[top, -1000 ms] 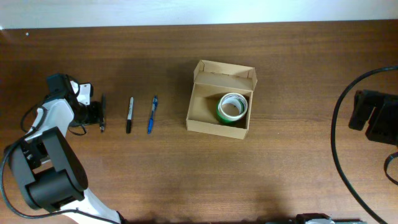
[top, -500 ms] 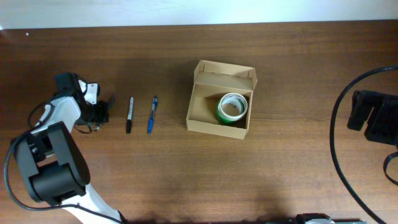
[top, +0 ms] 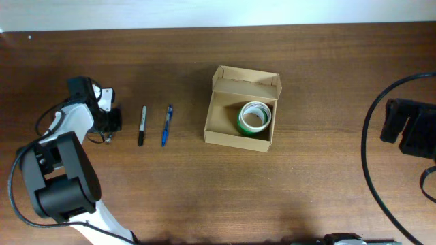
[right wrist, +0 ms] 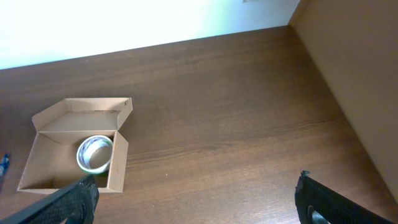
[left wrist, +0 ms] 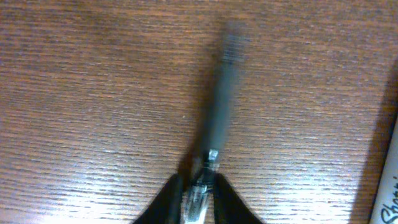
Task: Pack container
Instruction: 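Close the left gripper on the black pen, then lift the black pen with the left gripper and carry it over the box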
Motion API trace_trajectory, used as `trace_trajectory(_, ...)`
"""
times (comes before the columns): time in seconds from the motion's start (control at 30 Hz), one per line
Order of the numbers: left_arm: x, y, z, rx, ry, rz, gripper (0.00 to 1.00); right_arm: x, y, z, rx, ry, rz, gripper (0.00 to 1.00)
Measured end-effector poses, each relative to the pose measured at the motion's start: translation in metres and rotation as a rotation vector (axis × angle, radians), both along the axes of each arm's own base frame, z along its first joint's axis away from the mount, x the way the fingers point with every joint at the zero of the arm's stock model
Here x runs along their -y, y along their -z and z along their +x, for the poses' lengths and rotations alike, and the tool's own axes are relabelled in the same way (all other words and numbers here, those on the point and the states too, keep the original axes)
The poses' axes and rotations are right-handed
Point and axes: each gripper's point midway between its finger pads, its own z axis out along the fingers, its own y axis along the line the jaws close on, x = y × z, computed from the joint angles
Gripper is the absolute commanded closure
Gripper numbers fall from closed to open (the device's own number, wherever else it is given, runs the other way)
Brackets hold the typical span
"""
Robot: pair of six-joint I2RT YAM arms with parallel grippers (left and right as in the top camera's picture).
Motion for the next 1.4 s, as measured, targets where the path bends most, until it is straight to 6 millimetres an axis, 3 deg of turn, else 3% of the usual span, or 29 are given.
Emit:
trace_trajectory(0.03, 0.000, 0.000, 0.000, 0.000, -0.001, -0.001, 0.98, 0.000, 0.000, 0.000, 0.000, 0.000, 0.000, 0.01)
trace_trajectory(0.1, 0.001, 0.000, 0.000, 0.001, 0.001, -0.003, 0.99, 0.000, 0.000, 0.000, 0.000, 0.000, 0.000, 0.01)
trace_trajectory(0.77, 0.002, -0.002, -0.004, -0.023, 0.000, -0.012, 0.98, 0.000, 0.000, 0.000, 0.000, -0.001, -0.001, 0.01)
trace_trajectory(0.9, 0.004, -0.013, -0.009, -0.050, 0.001, -0.022, 0.98, 0.000, 0.000, 0.000, 0.000, -0.001, -0.001, 0.01)
trace_trajectory(0.97, 0.004, -0.032, -0.005, -0.030, 0.002, -0.018, 0.98, 0.000, 0.000, 0.000, 0.000, -0.002, -0.001, 0.00)
trace_trajectory(1.03, 0.000, -0.063, 0.007, 0.030, 0.003, 0.001, 0.98, 0.000, 0.000, 0.000, 0.000, -0.001, -0.001, 0.01)
trace_trajectory(1.3, -0.003, -0.220, 0.047, 0.363, 0.022, 0.099, 0.98, -0.002, 0.000, 0.000, 0.000, -0.012, 0.008, 0.01)
trace_trajectory(1.4, 0.009, -0.250, 0.059, 0.446, 0.055, 0.115, 0.98, -0.003, 0.000, 0.000, 0.000, -0.014, 0.009, 0.01)
